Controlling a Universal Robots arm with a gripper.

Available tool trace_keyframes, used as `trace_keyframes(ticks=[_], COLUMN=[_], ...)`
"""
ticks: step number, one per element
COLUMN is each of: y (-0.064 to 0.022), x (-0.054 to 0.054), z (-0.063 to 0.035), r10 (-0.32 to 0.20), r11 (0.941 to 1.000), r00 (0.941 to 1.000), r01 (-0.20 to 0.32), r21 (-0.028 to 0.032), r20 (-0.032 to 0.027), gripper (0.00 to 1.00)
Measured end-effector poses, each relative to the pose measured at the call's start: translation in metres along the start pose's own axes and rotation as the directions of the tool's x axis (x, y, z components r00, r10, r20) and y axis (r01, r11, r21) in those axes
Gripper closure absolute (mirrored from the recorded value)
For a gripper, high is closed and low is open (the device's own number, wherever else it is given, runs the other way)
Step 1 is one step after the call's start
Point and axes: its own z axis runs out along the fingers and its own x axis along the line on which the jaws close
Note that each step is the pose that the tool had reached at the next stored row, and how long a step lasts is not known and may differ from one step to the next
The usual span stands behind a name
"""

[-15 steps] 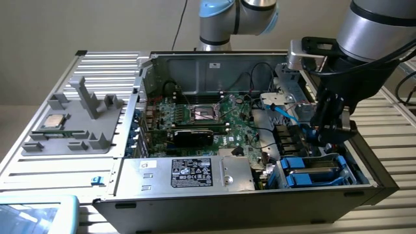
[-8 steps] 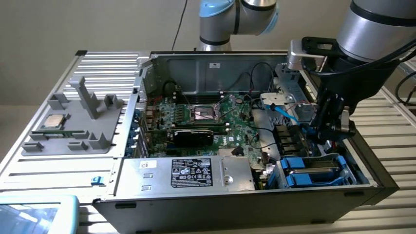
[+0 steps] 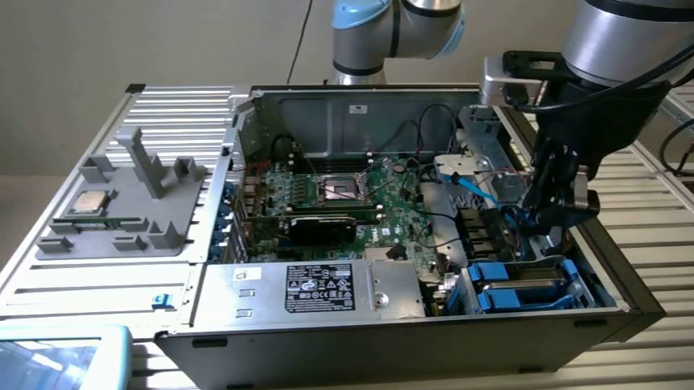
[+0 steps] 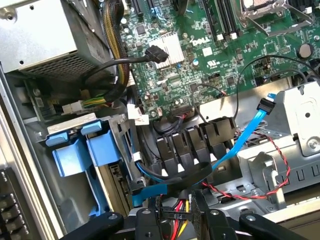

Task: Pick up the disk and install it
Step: 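Insert the first disk wire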

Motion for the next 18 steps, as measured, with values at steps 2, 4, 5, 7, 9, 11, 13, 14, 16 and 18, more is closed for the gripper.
trace_keyframes(ticks=[2, 4, 5, 7, 9, 11, 13, 14, 16, 18], y=[0.0019, 0.0038, 0.0049, 0.0075, 0.0098, 0.0121, 0.0151, 0.0169, 0.0210, 0.0240], x=[0.000, 0.001, 0.001, 0.002, 0.003, 0.003, 0.004, 0.005, 0.006, 0.007], z=[-0.0017, -0.0028, -0.0032, -0.0038, -0.0040, -0.0041, -0.0034, -0.0027, -0.0008, 0.0012], r10=[-0.001, -0.002, -0.003, -0.004, -0.004, -0.005, -0.004, -0.003, -0.002, -0.001], r11=[1.0000, 0.9999, 0.9998, 0.9995, 0.9991, 0.9985, 0.9980, 0.9978, 0.9976, 0.9975], r00=[1.0000, 0.9998, 0.9997, 0.9994, 0.9990, 0.9987, 0.9986, 0.9986, 0.9985, 0.9982], r01=[0.001, 0.002, 0.003, 0.005, 0.006, 0.007, 0.007, 0.007, 0.006, 0.005], r21=[0.0077, 0.0166, 0.0214, 0.0297, 0.0418, 0.0548, 0.0633, 0.0655, 0.0683, 0.0700], r20=[-0.0073, -0.0176, -0.0236, -0.0346, -0.0450, -0.0504, -0.0526, -0.0530, -0.0553, -0.0594], gripper=[0.65, 0.65, 0.65, 0.65, 0.65, 0.65, 0.65, 0.65, 0.65, 0.65])
